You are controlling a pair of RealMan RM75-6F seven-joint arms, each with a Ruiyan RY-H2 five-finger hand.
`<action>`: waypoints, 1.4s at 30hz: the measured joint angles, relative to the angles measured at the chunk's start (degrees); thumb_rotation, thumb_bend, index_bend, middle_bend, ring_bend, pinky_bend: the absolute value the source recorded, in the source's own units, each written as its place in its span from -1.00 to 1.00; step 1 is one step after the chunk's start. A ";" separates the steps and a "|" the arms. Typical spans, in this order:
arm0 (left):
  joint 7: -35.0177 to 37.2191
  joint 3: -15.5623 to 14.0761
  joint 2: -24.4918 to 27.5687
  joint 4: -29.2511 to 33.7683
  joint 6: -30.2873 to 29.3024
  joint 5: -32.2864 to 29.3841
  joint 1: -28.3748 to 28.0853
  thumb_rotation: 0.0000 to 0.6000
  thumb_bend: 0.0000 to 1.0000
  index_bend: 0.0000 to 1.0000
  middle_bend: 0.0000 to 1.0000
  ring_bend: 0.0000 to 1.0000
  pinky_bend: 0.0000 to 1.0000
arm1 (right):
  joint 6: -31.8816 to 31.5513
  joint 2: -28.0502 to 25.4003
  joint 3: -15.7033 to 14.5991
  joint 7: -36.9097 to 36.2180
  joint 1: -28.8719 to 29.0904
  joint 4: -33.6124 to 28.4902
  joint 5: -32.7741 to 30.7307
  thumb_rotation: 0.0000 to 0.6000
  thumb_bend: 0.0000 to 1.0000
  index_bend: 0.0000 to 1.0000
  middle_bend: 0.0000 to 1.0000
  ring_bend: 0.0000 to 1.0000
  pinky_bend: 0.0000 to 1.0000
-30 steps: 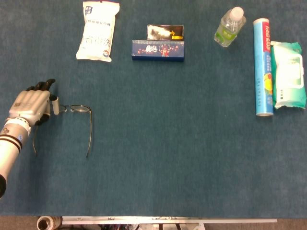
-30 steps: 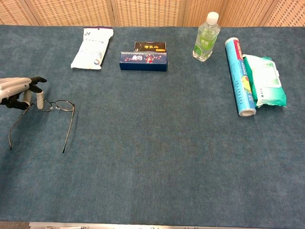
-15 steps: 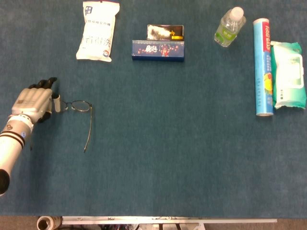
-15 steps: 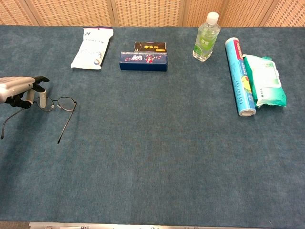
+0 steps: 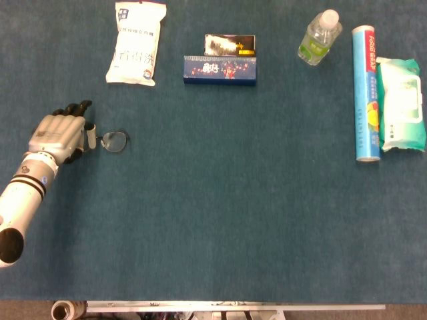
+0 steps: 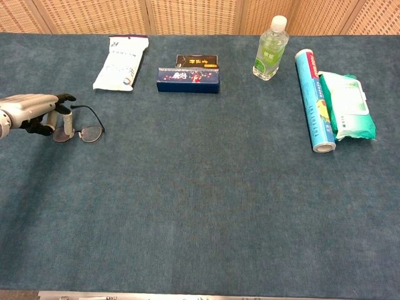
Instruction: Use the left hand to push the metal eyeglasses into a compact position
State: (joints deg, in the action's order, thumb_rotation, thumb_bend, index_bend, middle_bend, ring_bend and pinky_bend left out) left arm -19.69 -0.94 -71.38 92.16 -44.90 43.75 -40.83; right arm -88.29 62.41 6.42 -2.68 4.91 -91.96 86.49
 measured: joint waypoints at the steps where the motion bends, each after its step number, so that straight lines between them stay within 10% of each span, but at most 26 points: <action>1: 0.11 0.15 0.38 0.69 -0.42 0.25 0.04 1.00 1.00 -0.02 -1.00 -1.00 -0.78 | -0.07 -0.02 -0.01 -0.03 -0.02 -0.02 0.06 1.00 -0.44 -0.14 -0.30 -0.66 -0.22; 23: 0.65 2.40 14.00 21.70 -19.40 9.63 6.50 1.00 0.98 -0.03 -1.00 -1.00 -0.78 | -0.46 0.09 -0.33 0.35 -0.14 -0.40 0.86 1.00 -0.44 -0.14 -0.29 -0.66 -0.22; 31: -2.87 3.34 14.32 21.34 -31.33 13.03 11.34 1.00 -0.05 -0.51 -1.00 -1.00 -0.78 | -1.21 -0.20 -0.19 -0.03 -0.44 -0.61 1.02 1.00 -0.44 -0.14 -0.29 -0.66 -0.22; 42: -1.22 4.23 11.34 8.67 -34.10 13.66 16.09 1.00 -0.54 -1.00 -1.00 -1.00 -0.78 | -2.70 -0.69 -0.12 -0.88 -0.93 -0.95 1.96 1.00 -0.44 -0.14 -0.29 -0.66 -0.22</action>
State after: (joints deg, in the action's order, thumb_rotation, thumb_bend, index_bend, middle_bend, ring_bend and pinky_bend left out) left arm -20.91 3.29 -60.04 100.84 -79.00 57.42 -24.74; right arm -90.99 61.72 6.30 -3.57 3.98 -92.91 88.45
